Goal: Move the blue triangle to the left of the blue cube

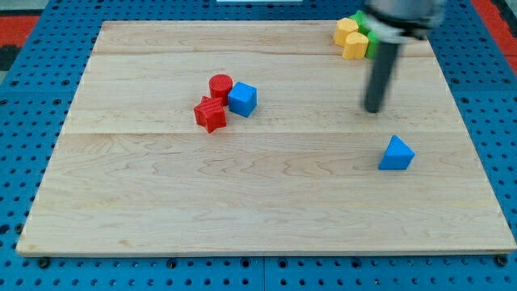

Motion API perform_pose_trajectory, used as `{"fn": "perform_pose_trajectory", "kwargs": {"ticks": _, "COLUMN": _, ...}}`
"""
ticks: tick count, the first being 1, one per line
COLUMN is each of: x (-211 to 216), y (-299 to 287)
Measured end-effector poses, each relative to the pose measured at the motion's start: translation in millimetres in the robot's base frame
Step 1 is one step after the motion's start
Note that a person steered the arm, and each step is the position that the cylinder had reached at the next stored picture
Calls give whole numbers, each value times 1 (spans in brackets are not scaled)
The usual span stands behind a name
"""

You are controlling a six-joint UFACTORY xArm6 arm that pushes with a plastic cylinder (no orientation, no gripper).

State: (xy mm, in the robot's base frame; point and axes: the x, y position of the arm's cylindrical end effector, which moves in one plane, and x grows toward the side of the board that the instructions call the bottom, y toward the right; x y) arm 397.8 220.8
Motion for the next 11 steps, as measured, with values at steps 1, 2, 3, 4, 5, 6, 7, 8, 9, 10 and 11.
{"fn": "perform_pose_trajectory", "kwargs": {"ticks": 1, "x": 60, "y": 86}}
{"fn": "perform_pose_trajectory", "kwargs": {"ticks": 2, "x": 132, "y": 40}}
{"fn": "perform_pose_trajectory", "kwargs": {"ticks": 3, "x": 119, "y": -30}}
{"fn": "perform_pose_trajectory", "kwargs": {"ticks": 4, "x": 96, "y": -85}}
{"fn": "perform_pose_trajectory", "kwargs": {"ticks": 5, "x": 90, "y": -152}}
{"fn": "perform_pose_trajectory", "kwargs": {"ticks": 6, "x": 120, "y": -59}}
{"fn": "perform_pose_trajectory", "kwargs": {"ticks": 7, "x": 101, "y": -4}}
{"fn": "perform_pose_trajectory", "kwargs": {"ticks": 8, "x": 78, "y": -18}}
{"fn": "perform_pose_trajectory", "kwargs": {"ticks": 9, "x": 73, "y": -67}}
{"fn": "perform_pose_trajectory", "kwargs": {"ticks": 10, "x": 68, "y": -146}}
{"fn": "perform_pose_trajectory", "kwargs": {"ticks": 11, "x": 59, "y": -209}}
